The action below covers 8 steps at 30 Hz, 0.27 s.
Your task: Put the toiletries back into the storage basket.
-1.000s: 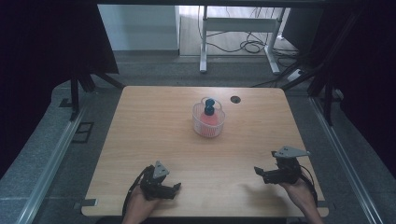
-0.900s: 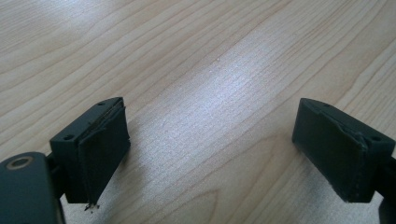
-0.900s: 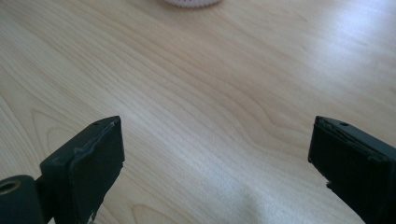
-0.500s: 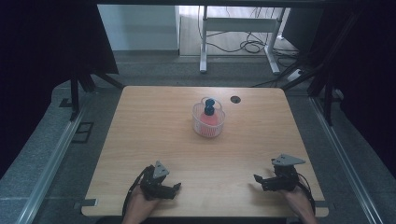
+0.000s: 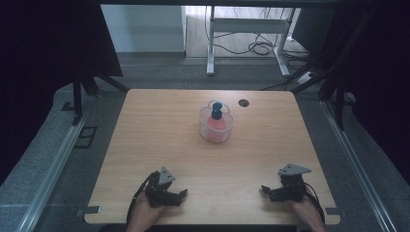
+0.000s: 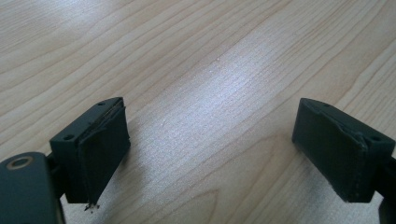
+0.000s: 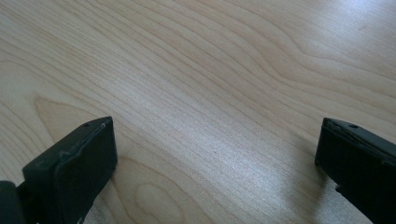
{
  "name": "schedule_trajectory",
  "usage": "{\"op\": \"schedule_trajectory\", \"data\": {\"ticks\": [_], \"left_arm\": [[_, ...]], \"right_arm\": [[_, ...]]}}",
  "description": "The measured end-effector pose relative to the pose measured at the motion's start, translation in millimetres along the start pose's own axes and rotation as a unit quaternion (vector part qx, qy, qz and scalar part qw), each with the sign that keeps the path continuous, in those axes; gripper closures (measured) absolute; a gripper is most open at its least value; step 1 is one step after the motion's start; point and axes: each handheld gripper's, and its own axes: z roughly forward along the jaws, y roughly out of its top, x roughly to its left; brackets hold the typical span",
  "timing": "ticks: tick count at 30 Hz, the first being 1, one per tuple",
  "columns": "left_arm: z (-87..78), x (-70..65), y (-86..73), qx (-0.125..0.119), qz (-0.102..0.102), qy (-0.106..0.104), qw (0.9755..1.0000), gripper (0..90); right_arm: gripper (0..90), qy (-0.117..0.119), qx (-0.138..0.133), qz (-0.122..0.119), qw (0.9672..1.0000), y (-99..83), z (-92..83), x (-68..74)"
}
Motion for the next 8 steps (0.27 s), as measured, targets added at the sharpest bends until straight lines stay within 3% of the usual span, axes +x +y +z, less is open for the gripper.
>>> {"op": "schedule_trajectory", "data": {"ticks": [8], "left_arm": [[0.0, -0.2, -0.1, 0.000, 0.000, 0.001, 1.0000, 10.4]], "right_arm": [[0.0, 0.002, 0.001, 0.001, 1.0000, -0.7, -0.4, 0.1]]}}
